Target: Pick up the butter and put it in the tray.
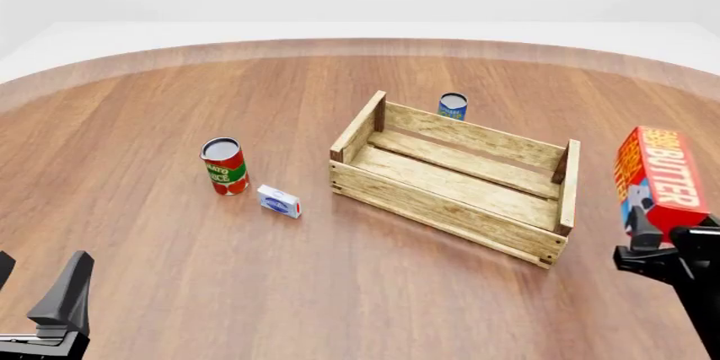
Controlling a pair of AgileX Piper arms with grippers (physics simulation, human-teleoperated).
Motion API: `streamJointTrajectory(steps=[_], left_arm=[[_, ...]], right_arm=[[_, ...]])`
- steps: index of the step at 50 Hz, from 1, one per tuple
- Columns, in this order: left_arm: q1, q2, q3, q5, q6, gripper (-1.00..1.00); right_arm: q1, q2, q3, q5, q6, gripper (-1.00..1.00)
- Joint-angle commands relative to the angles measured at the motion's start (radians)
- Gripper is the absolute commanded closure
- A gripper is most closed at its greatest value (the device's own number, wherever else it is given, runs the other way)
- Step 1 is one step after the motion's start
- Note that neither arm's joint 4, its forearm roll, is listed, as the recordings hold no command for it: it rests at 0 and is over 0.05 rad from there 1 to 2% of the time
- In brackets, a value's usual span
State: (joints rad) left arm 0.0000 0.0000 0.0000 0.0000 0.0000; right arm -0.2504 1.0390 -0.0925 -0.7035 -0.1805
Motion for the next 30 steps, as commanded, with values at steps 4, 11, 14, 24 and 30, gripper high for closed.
streamJointTrajectory(steps=[4, 11, 14, 24, 30], left_arm=[[0.0, 0.0, 0.0, 0.0, 0.0, -1.0], [0.0, 0.0, 0.0, 0.0, 0.0, -1.0], [0.0, 0.0, 0.0, 0.0, 0.0, -1.0], [0.0, 0.0, 0.0, 0.0, 0.0, -1.0], [0.0, 0.0, 0.0, 0.0, 0.0, -1.0]], right_arm=[[0.027, -0.219, -0.052, 0.204, 0.007, 1.0], [0.062, -0.301, -0.104, 0.311, -0.003, 1.0], [0.076, -0.326, -0.124, 0.349, -0.005, 1.0], [0.124, -0.349, -0.173, 0.414, -0.022, 1.0], [0.145, -0.358, -0.199, 0.444, -0.028, 1.0]])
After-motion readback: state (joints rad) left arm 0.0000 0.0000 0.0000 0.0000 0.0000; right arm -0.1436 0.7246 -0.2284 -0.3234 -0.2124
